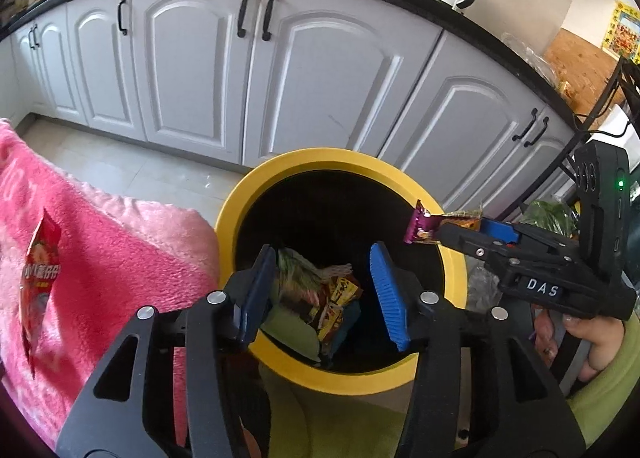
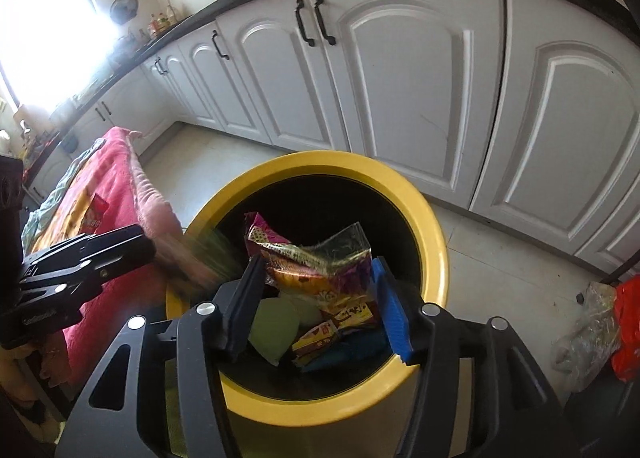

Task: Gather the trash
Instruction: 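Open both tools to drop the packet and wrapper into the bin, then move both tools back over the remaining wrappers on the blanket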

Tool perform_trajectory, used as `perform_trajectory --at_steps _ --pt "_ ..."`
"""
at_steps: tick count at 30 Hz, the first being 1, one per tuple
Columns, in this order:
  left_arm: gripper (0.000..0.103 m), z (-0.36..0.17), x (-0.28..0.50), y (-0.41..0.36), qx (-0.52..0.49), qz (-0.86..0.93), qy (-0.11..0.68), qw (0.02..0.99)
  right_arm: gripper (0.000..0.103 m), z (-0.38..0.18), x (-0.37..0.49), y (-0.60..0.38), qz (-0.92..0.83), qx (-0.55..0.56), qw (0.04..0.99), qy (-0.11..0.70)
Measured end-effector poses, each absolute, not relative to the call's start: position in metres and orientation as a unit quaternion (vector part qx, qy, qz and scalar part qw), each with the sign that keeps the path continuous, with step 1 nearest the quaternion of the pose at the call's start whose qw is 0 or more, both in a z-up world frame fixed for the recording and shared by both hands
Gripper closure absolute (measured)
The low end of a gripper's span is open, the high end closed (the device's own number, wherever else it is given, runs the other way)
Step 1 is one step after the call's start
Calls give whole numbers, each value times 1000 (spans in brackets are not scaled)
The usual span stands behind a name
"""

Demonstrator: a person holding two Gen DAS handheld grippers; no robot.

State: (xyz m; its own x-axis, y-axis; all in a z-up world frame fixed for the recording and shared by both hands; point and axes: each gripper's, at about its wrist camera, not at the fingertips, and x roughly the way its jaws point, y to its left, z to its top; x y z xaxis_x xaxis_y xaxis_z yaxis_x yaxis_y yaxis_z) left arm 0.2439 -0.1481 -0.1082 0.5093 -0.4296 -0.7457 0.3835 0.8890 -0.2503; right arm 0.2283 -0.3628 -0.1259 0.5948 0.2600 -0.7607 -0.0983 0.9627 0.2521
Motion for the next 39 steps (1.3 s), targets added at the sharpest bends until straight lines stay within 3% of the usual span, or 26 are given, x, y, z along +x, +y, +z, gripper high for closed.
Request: perform_trajectory --at_steps 2,9,11,19,30,34,39 --pt "50 -106 242 -144 -30 -231 434 870 44 -124 227 -366 95 99 890 434" --pt "35 -92 236 -127 -39 -213 418 882 38 -116 225 -363 97 97 895 425" --pt "15 -86 233 -120 -42 -205 413 886 38 -113 224 -358 100 94 896 422" --pt "11 -67 221 -94 -48 -174 388 904 27 -90 215 -345 114 83 908 394" --pt "11 -47 200 -49 -66 -130 359 922 26 -54 201 -307 151 57 922 351" --pt "11 -42 193 -30 -73 -111 346 929 18 -42 195 -287 167 42 927 334" --pt "11 -36 186 -7 -82 -90 335 934 18 -31 191 -264 188 27 926 325"
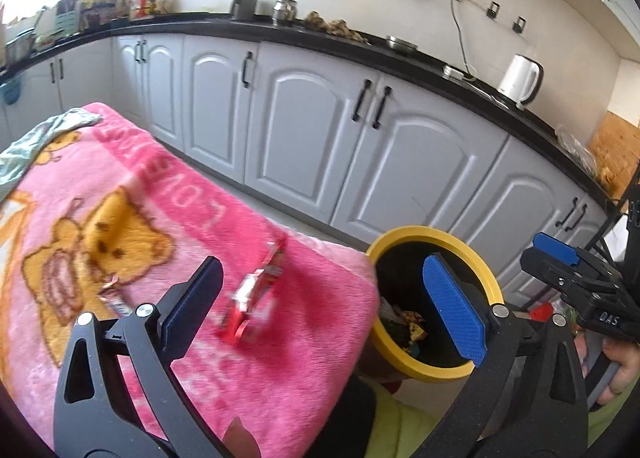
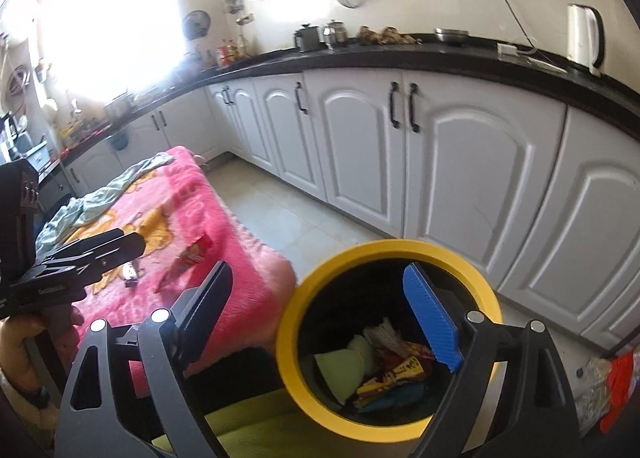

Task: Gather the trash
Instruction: 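Move both tools back over the remaining wrappers on the blanket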

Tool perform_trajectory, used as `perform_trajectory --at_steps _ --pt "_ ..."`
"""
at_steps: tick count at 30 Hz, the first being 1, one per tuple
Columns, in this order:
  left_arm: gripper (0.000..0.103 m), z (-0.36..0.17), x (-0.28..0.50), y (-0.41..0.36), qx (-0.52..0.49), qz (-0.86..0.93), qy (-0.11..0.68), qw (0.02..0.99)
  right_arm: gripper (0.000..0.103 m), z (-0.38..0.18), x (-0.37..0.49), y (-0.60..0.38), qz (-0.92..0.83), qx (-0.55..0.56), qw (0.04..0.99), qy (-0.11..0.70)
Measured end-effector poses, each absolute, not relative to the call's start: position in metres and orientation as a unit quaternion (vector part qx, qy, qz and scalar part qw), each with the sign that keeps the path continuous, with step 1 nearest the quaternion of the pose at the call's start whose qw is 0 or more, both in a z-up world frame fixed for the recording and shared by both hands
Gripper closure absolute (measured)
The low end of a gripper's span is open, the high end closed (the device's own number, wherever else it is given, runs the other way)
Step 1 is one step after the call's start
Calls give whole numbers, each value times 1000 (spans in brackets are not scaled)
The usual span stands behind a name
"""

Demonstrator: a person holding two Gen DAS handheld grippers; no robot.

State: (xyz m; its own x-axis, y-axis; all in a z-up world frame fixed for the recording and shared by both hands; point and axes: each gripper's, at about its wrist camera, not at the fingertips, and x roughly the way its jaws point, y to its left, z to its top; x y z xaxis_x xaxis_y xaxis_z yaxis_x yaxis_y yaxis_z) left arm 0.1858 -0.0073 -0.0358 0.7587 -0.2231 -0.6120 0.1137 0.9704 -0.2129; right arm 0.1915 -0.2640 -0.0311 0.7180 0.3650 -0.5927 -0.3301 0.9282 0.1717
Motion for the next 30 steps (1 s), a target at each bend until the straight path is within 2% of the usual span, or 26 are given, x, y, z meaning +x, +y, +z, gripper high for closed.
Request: perform_trajectory --at_steps 15,30 --pt "11 -36 171 64 -116 -21 317 941 18 -21 194 -195 235 -8 915 328" --pt "11 -63 169 132 -169 41 335 926 18 -47 235 -121 268 -25 890 368"
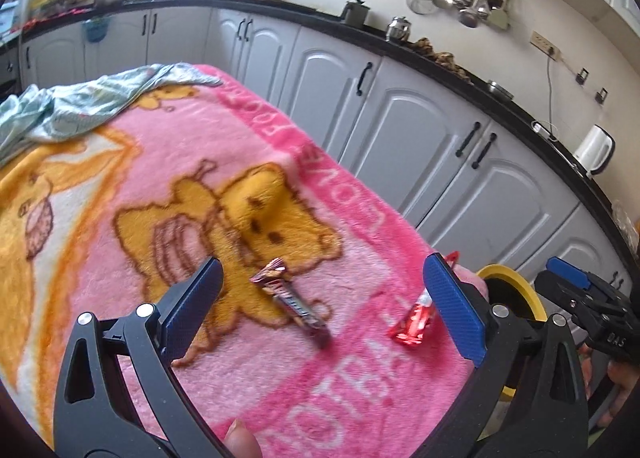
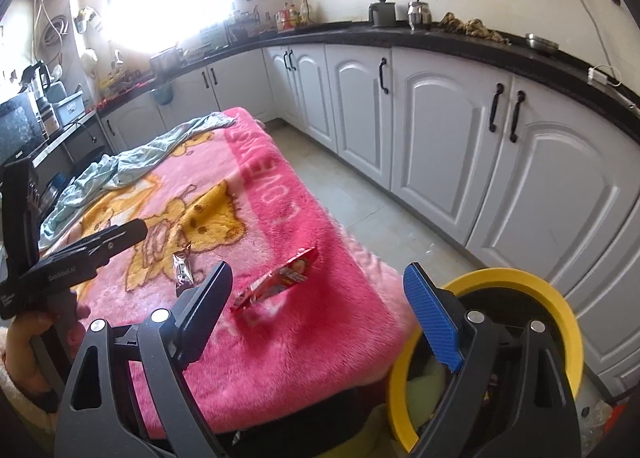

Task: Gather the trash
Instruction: 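Move both tools back over the remaining wrappers on the blanket, then grasp the brown chocolate bar wrapper with left tool while right tool grasps red wrapper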

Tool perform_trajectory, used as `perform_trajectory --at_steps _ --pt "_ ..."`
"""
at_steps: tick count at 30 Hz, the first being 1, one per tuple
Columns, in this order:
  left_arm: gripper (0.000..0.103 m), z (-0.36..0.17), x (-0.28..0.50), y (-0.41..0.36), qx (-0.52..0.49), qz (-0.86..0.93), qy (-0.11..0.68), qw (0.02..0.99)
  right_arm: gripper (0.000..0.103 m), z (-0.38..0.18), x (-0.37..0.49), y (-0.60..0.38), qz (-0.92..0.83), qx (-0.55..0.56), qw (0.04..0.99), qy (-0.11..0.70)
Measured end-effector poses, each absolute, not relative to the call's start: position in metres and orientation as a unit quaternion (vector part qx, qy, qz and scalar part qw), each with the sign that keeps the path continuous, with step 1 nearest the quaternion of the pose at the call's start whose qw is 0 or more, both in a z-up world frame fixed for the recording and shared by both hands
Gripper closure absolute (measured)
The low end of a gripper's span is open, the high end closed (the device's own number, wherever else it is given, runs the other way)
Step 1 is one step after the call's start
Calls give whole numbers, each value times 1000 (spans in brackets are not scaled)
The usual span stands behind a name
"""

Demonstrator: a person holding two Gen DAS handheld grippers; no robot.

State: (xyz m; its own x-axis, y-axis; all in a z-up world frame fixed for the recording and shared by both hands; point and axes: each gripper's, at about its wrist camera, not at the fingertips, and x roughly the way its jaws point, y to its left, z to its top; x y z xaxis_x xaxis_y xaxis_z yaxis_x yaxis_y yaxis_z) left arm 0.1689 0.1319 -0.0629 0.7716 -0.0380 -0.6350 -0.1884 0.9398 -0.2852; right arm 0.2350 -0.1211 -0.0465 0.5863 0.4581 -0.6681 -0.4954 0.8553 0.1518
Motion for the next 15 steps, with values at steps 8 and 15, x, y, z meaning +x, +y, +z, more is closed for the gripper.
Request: perform_trajectory --at_steps 8,15 --pt "11 -95 176 159 -232 40 367 900 19 -78 256 -88 278 -35 872 403" --pt "39 -120 184 162 -282 11 394 875 31 -107 275 -67 290 -26 847 446"
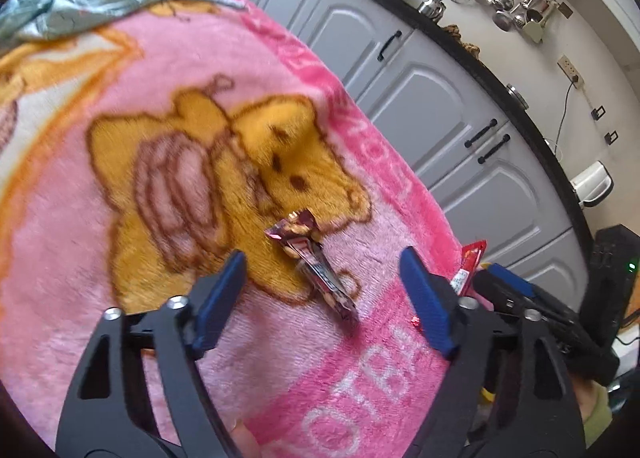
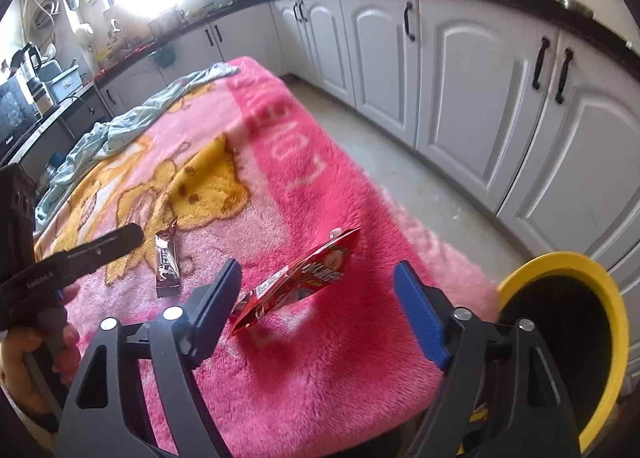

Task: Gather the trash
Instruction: 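Grasp the brown chocolate bar wrapper with left tool while right tool grasps red wrapper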

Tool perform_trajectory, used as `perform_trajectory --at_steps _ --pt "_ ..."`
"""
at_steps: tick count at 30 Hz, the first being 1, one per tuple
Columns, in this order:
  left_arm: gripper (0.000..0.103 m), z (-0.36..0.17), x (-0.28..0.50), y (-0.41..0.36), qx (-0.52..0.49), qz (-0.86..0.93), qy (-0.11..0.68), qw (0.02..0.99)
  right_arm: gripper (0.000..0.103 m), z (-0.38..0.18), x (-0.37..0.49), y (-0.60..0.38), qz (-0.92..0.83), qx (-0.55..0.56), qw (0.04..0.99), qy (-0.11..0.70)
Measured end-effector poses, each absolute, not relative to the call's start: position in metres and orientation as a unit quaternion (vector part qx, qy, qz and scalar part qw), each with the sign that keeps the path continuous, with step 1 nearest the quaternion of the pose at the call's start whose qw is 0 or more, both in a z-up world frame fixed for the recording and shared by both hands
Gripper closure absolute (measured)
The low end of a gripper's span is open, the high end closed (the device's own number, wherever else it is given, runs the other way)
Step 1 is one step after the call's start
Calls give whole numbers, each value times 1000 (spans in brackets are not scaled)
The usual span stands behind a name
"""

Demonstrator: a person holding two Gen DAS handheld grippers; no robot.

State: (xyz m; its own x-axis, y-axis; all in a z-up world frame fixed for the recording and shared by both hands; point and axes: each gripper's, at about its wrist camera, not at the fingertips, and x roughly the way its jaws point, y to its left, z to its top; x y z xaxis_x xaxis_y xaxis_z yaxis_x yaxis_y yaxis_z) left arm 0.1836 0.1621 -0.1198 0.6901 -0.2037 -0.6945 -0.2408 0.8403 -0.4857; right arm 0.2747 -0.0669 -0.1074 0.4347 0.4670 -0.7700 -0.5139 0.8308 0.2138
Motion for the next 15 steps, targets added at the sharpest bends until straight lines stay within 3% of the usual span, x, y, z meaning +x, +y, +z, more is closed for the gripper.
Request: perform_trajectory --at_steps 2,4,7,10,15 --pt "48 -124 188 158 -287 6 400 871 36 -115 282 -63 291 -21 840 458" --pt "54 -128 193 154 -281 8 408 869 56 -124 288 -62 292 -11 830 475" --pt "65 -132 201 151 -269 17 417 868 65 -131 290 -64 296 4 824 483" --pt "82 -135 205 150 -245 36 420 873 72 -128 285 -70 301 8 826 476" --pt "90 -137 202 154 -238 34 419 876 75 -117 276 -85 305 17 831 465"
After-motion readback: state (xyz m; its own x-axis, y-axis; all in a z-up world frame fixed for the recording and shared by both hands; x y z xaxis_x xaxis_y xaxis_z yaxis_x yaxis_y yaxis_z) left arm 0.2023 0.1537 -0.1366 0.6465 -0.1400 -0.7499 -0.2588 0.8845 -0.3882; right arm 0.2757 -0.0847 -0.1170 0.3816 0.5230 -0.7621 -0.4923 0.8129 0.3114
